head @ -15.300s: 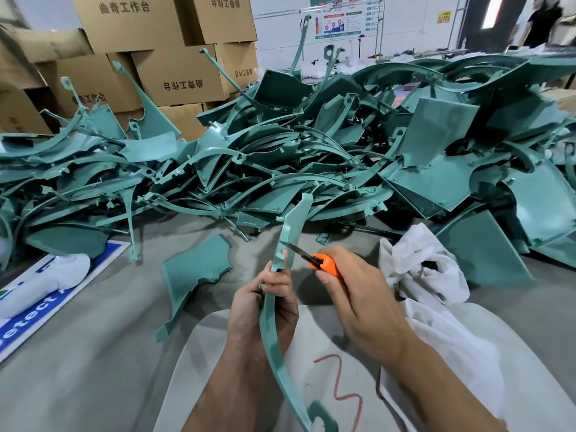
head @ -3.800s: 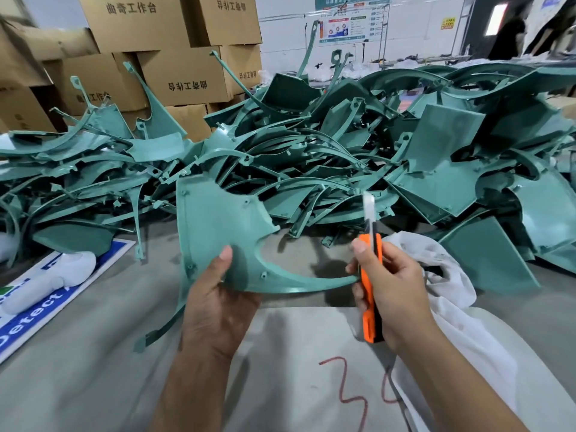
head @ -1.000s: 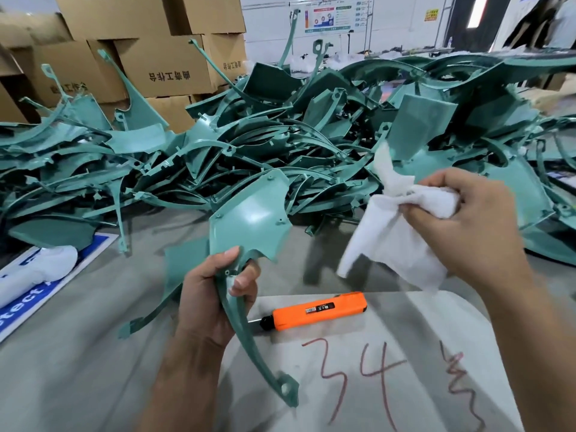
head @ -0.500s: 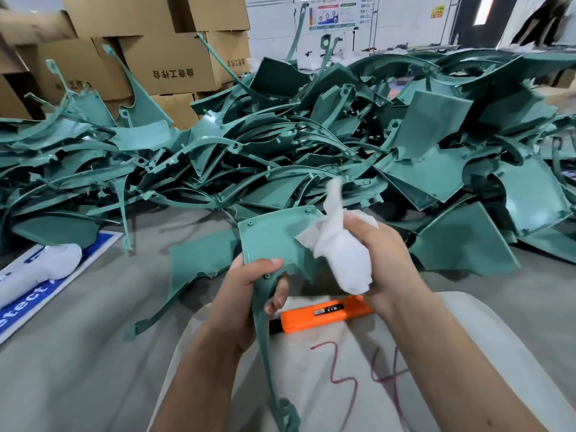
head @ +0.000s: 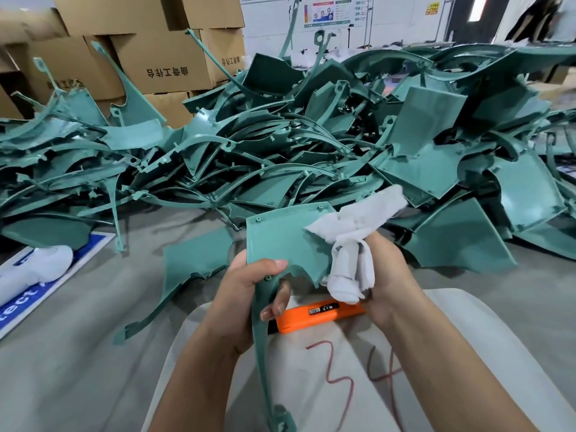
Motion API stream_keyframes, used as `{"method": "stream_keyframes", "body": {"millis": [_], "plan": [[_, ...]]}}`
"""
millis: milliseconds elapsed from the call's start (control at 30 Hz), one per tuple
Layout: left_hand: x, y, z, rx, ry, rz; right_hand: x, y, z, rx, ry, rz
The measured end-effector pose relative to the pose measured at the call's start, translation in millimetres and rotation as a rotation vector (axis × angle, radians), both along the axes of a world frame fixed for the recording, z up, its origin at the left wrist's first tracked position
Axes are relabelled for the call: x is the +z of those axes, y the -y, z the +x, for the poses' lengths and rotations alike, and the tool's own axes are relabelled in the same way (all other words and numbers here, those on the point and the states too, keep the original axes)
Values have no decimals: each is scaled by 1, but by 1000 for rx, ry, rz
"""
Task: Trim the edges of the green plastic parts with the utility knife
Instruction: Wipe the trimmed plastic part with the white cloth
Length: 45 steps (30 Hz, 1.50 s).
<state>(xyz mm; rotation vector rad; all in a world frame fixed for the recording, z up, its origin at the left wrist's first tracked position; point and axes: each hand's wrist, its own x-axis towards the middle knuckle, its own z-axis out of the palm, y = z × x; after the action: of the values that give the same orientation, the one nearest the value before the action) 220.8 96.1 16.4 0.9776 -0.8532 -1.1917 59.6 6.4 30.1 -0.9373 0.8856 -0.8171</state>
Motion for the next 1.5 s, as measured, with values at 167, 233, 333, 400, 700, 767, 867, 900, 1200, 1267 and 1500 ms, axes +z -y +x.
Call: {"method": "stream_keyframes", "body": {"millis": [167,233,333,400,700,767,867,900,1200,1267,1500], "plan": [[-1,3,-3,65,117,22,0,-4,12,132,-121,-133],[0,4,-5,44,127,32,-4,-4,16,57,-128,-159],[3,4,-4,4,133,43,-10,-4,19,-10,-128,-140],[4,5,-4,-7,146,64,-14,-4,20,-34,-121,-109],[10,-6,2,-143,234,94,-15,18,-4,-84,-383,-248],[12,-5,3,-160,226,92,-13,22,-7,-45,-611,-494],[14,-11,9,-187,214,91,-8,34,-17,61,-795,-688],[14,-13,10,-205,220,98,-6,39,-22,75,-850,-718],[16,-15,17,-201,204,45,-17,23,-2,-96,-355,-353],[15,-14,15,-169,213,45,-18,18,0,-92,-304,-271],[12,-13,17,-151,213,34,-14,9,-6,-24,-84,-158]]}}
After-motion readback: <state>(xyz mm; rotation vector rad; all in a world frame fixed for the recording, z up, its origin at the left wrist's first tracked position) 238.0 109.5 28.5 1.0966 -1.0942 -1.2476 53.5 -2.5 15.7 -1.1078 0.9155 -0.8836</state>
